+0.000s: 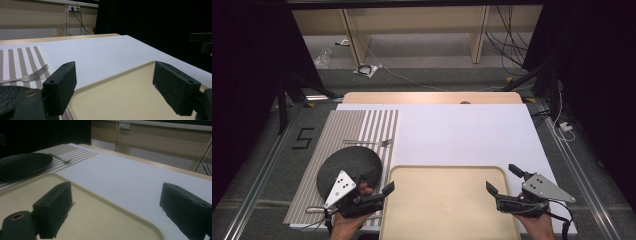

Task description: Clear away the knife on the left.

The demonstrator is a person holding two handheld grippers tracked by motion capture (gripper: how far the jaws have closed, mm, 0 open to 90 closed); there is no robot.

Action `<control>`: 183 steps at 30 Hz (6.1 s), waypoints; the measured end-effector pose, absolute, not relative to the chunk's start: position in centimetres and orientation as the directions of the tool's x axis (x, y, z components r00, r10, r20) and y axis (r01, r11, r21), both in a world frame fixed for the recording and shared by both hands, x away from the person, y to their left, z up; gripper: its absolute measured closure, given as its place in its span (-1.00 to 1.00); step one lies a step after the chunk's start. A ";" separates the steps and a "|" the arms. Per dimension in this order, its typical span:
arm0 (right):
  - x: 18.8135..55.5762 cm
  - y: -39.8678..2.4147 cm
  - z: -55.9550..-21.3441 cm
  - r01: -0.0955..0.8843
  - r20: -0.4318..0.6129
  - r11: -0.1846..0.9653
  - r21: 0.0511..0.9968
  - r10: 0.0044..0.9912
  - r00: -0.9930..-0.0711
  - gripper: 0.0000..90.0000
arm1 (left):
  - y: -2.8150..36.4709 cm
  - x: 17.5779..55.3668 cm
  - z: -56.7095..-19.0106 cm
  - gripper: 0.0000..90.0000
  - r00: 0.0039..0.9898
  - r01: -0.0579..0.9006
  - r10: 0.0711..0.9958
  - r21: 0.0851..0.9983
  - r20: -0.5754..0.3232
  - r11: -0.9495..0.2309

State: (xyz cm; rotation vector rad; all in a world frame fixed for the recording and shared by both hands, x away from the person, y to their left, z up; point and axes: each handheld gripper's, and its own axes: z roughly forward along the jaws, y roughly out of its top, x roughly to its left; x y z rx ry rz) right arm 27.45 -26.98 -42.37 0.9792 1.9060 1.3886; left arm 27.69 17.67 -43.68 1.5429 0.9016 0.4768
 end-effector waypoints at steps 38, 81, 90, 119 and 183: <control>27.5 -27.1 -42.3 0.220 -0.030 0.185 0.958 0.825 -0.565 -0.73 | 19.2 27.8 -42.4 -0.59 0.613 0.314 0.769 0.949 -0.181 -0.027; 27.5 -26.7 -42.2 0.210 -0.038 0.193 0.959 0.817 -0.576 -0.72 | 23.3 27.5 -41.4 -0.57 0.665 0.475 0.746 0.774 -0.004 -0.419; 27.5 -26.7 -42.3 0.213 -0.037 0.195 0.957 0.815 -0.578 -0.72 | 24.3 27.5 -41.8 -0.56 0.663 0.516 0.749 0.717 0.014 -0.470; 27.7 -26.6 -42.4 0.211 -0.041 0.199 0.957 0.813 -0.582 -0.71 | 28.6 27.2 -43.4 -0.53 0.662 0.622 0.747 0.512 0.058 -0.592; 27.8 -26.5 -42.5 0.220 -0.050 0.219 0.951 0.807 -0.588 -0.69 | 27.0 29.9 -46.1 0.20 0.775 0.615 0.628 0.145 0.074 -0.775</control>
